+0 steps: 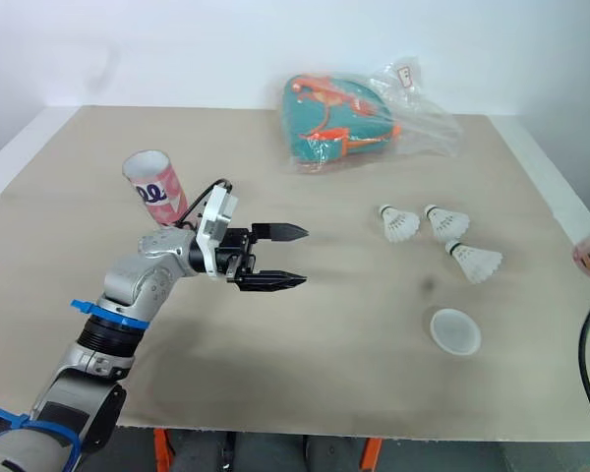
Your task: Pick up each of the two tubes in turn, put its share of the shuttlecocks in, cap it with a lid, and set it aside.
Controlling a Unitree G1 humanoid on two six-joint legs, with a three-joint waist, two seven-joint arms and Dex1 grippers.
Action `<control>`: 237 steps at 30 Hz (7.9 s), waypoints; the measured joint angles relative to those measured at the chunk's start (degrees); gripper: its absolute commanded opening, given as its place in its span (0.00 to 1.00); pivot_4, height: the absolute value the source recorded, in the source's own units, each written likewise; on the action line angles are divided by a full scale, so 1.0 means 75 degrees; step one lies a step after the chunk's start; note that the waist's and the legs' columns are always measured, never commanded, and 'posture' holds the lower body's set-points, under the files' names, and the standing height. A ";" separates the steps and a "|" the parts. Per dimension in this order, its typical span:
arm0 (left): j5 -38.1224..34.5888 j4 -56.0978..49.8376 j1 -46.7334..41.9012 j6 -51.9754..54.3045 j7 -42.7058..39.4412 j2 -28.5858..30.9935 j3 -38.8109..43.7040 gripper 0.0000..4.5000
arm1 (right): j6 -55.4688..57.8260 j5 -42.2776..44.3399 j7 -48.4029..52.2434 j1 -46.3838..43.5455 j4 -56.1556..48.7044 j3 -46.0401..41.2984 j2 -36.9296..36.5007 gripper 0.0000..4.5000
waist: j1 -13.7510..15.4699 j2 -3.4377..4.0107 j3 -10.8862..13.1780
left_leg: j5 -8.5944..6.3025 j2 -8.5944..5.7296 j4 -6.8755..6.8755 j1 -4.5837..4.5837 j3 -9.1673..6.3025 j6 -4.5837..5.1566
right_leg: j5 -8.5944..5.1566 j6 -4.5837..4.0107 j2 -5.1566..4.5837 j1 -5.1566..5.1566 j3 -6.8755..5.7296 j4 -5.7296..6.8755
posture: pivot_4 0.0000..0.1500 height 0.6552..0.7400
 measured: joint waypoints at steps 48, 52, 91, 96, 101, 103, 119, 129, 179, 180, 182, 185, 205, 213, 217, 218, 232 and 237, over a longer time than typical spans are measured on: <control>0.0015 0.0104 0.0301 0.0142 -0.0313 0.0198 0.0194 1.00 | 0.1102 0.1103 0.1509 0.3149 -0.0021 0.0692 -0.0229 0.99 | 0.0036 0.0037 -0.0013 | 0.0026 -0.0025 -0.0016 -0.0004 0.0001 0.0050 | -0.0021 0.0061 -0.0019 0.0006 0.0006 -0.0012 | 1.00 1.00; 0.0000 -0.0124 0.0675 0.0231 -0.0166 0.0370 0.0234 1.00 | 0.1103 0.1578 0.2249 0.4229 -0.1470 0.0431 -0.0152 0.99 | 0.0009 0.0043 -0.0015 | 0.0017 -0.0025 -0.0015 -0.0002 0.0003 0.0047 | -0.0028 0.0061 -0.0023 0.0005 0.0006 -0.0012 | 1.00 1.00; 0.0578 -0.0166 0.4284 -0.2495 0.4050 0.0598 0.3711 1.00 | 0.0456 0.0608 0.2350 -0.0776 -0.3513 0.7043 0.0044 0.99 | 0.0140 -0.0061 0.0012 | 0.0014 -0.0019 -0.0009 -0.0015 0.0000 0.0007 | 0.0001 0.0011 -0.0032 0.0001 -0.0012 -0.0023 | 1.00 1.00; 0.1021 0.1677 0.2949 -0.3123 0.3861 0.0655 0.3397 1.00 | 0.0435 0.0537 0.2138 -0.0612 -0.3721 0.7025 0.0209 0.99 | 0.0148 -0.0063 0.0012 | 0.0015 -0.0019 -0.0006 -0.0017 -0.0009 0.0008 | 0.0002 0.0011 -0.0028 0.0002 -0.0019 -0.0021 | 1.00 1.00; 0.1334 0.2979 0.2033 -0.3665 0.4136 0.0667 0.3395 1.00 | 0.0446 0.0545 0.1942 -0.0266 -0.4047 0.6847 0.0209 0.99 | 0.0142 -0.0064 0.0011 | 0.0015 -0.0023 -0.0006 -0.0019 -0.0008 0.0008 | 0.0003 0.0014 -0.0031 0.0003 -0.0017 -0.0019 | 1.00 1.00; 0.1374 0.3267 0.1853 -0.3773 0.4151 0.0662 0.3378 1.00 | 0.0471 0.0555 0.1857 -0.0209 -0.4125 0.6710 0.0208 0.99 | 0.0135 -0.0065 0.0011 | 0.0015 -0.0023 -0.0006 -0.0021 -0.0008 0.0007 | 0.0003 0.0013 -0.0031 0.0002 -0.0016 -0.0020 | 1.00 1.00; 0.2057 0.6376 -0.0430 -0.4972 0.3838 0.0594 0.2983 1.00 | 0.0698 0.0728 0.1488 0.0283 -0.4789 0.6141 0.0202 0.99 | 0.0137 -0.0067 0.0012 | 0.0017 -0.0026 -0.0007 -0.0025 -0.0017 0.0005 | 0.0004 0.0018 -0.0028 0.0003 -0.0022 -0.0018 | 1.00 1.00; 0.2708 0.7328 -0.1125 -0.5593 0.4049 0.0317 0.2641 0.83 | 0.0790 0.0741 0.1358 0.0289 -0.4807 0.6113 0.0127 1.00 | 0.0124 -0.0067 0.0012 | 0.0017 -0.0029 -0.0007 -0.0028 -0.0021 0.0005 | 0.0004 0.0018 -0.0029 0.0002 -0.0022 -0.0018 | 1.00 1.00; 0.2262 0.2757 -0.0581 -0.3484 -0.2530 0.2129 -0.0114 0.49 | 0.1071 0.0417 0.0339 0.0444 -0.4514 0.5706 0.0437 1.00 | 0.0034 -0.0063 0.0012 | 0.0027 -0.0022 -0.0007 -0.0030 -0.0057 0.0006 | 0.0001 -0.0006 -0.0018 0.0002 -0.0046 -0.0004 | 1.00 1.00; 0.2254 0.2797 -0.0580 -0.3559 -0.2555 0.2230 -0.0220 0.49 | 0.1074 0.0358 0.0234 0.0424 -0.4430 0.5756 0.0534 1.00 | 0.0031 -0.0062 0.0013 | 0.0027 -0.0020 -0.0007 -0.0030 -0.0056 0.0006 | 0.0001 -0.0006 -0.0017 0.0002 -0.0046 -0.0003 | 1.00 1.00; 0.2217 0.2815 -0.0583 -0.3671 -0.2579 0.2500 -0.0524 0.49 | 0.1098 0.0198 0.0017 0.0304 -0.4214 0.5920 0.0737 1.00 | 0.0032 -0.0059 0.0014 | 0.0028 -0.0020 -0.0007 -0.0031 -0.0057 0.0007 | 0.0001 -0.0005 -0.0018 0.0001 -0.0046 -0.0002 | 1.00 1.00; 0.1903 0.2645 -0.0581 -0.3592 -0.2565 0.2999 -0.1146 0.49 | 0.1091 -0.0239 -0.0400 -0.0176 -0.3654 0.6188 0.1068 1.00 | 0.0024 -0.0060 0.0014 | 0.0028 -0.0018 -0.0006 -0.0032 -0.0056 0.0007 | 0.0002 -0.0006 -0.0018 0.0000 -0.0046 -0.0001 | 1.00 1.00; 0.0816 0.1273 -0.0566 -0.3030 -0.2597 0.4192 -0.2685 0.49 | -0.0654 -0.2257 -0.0178 -0.2771 0.1699 0.6459 0.1310 1.00 | 0.0022 -0.0044 0.0019 | 0.0024 -0.0018 -0.0009 -0.0033 -0.0053 0.0014 | -0.0005 -0.0014 -0.0014 -0.0006 -0.0048 0.0003 | 1.00 1.00; 0.0833 0.1229 -0.0455 -0.3239 -0.2524 0.4220 -0.2671 0.48 | -0.1420 -0.2682 -0.0043 -0.3821 0.3420 0.6532 0.1373 0.69 | 0.0013 -0.0041 0.0017 | 0.0025 -0.0018 -0.0008 -0.0025 -0.0049 0.0017 | -0.0001 -0.0012 -0.0014 -0.0002 -0.0043 0.0004 | 1.00 1.00; 0.0826 0.1226 -0.0412 -0.3345 -0.2528 0.4204 -0.2646 0.48 | -0.1806 -0.2801 0.0004 -0.4024 0.3892 0.6532 0.1459 0.30 | 0.0015 -0.0040 0.0016 | 0.0024 -0.0018 -0.0010 -0.0025 -0.0048 0.0018 | -0.0004 -0.0013 -0.0014 -0.0001 -0.0042 0.0004 | 1.00 1.00; 0.0828 0.1230 -0.0397 -0.3366 -0.2533 0.4189 -0.2627 0.48 | -0.1904 -0.2818 0.0064 -0.4024 0.3934 0.6533 0.1483 0.19 | 0.0016 -0.0039 0.0016 | 0.0024 -0.0019 -0.0010 -0.0025 -0.0048 0.0018 | -0.0005 -0.0013 -0.0015 -0.0001 -0.0042 0.0004 | 1.00 1.00; 0.0914 0.1384 -0.0358 -0.3462 -0.2595 0.3991 -0.2570 0.48 | -0.0301 -0.0353 0.3444 -0.1431 -0.2544 0.7148 -0.0150 0.03 | 0.0102 0.0040 0.0000 | 0.0007 -0.0031 -0.0004 -0.0032 -0.0059 0.0044 | -0.0022 -0.0005 -0.0027 0.0010 -0.0051 0.0005 | 1.00 1.00; 0.0920 0.1706 -0.0466 -0.3497 -0.2559 0.3957 -0.2706 0.48 | 0.0443 0.0924 0.3924 -0.1815 -0.4469 0.6979 -0.0806 0.03 | 0.0041 0.0034 -0.0004 | 0.0015 -0.0024 0.0007 0.0032 -0.0057 0.0047 | -0.0053 0.0008 -0.0024 0.0071 -0.0051 0.0004 | 1.00 1.00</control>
